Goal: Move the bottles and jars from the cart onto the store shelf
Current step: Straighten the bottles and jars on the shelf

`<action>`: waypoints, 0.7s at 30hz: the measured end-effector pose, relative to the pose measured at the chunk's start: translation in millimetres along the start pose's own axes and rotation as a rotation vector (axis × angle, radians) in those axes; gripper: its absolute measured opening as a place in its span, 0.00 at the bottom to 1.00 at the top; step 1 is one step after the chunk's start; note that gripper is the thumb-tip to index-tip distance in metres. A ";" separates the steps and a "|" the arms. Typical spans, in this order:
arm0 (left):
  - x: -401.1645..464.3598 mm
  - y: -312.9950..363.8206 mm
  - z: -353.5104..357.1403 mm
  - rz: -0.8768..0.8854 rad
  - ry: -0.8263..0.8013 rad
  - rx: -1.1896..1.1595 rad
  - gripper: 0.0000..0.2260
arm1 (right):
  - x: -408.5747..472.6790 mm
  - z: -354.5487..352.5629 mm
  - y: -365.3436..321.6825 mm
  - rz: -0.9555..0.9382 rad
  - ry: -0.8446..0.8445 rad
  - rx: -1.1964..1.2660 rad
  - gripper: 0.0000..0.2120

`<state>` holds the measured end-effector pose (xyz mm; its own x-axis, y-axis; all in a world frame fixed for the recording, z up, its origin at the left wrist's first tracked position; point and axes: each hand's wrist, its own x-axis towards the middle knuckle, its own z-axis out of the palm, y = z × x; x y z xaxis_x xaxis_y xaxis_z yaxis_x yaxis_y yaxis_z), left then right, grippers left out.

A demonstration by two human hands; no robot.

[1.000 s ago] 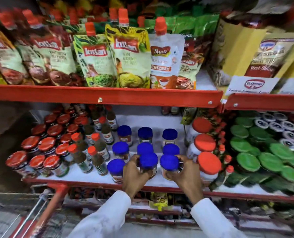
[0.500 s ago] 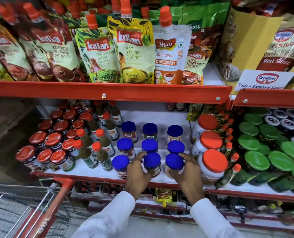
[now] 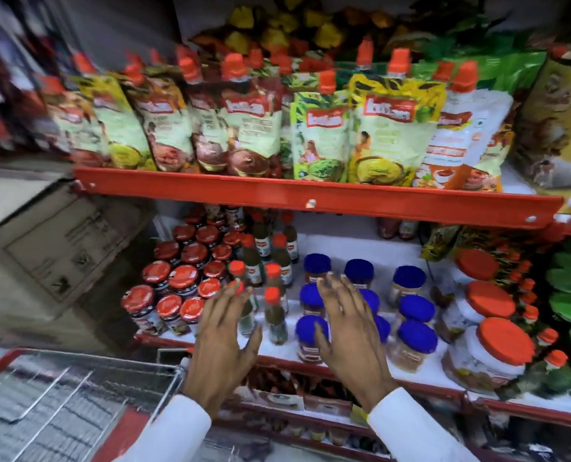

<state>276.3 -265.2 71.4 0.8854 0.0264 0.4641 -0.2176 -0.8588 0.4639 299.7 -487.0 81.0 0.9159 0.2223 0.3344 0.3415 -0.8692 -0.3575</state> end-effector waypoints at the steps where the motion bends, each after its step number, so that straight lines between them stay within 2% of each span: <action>1: 1.2 -10.2 -6.0 -0.022 0.017 -0.003 0.24 | 5.0 4.8 -8.7 -0.007 -0.018 0.037 0.31; 5: 18.9 -48.6 -17.2 -0.086 0.007 -0.042 0.22 | 33.7 22.0 -49.3 0.072 -0.052 0.204 0.23; 9: 48.8 -66.2 -7.8 -0.138 -0.102 -0.077 0.22 | 64.9 36.5 -72.0 0.198 -0.124 0.172 0.10; 14: 66.4 -71.1 8.3 -0.159 -0.154 -0.204 0.10 | 81.4 51.7 -84.1 0.319 -0.143 0.168 0.07; 17: 67.5 -73.0 12.0 -0.178 -0.147 -0.231 0.11 | 84.4 55.2 -82.3 0.349 -0.140 0.240 0.04; 21: 72.5 -77.7 9.7 -0.184 -0.201 -0.266 0.11 | 85.7 55.6 -80.0 0.308 -0.195 0.245 0.08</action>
<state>361.4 -201.4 61.7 0.9768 0.0445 0.2097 -0.1229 -0.6852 0.7179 362.6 -373.9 89.7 0.9975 0.0690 0.0176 0.0651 -0.7829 -0.6187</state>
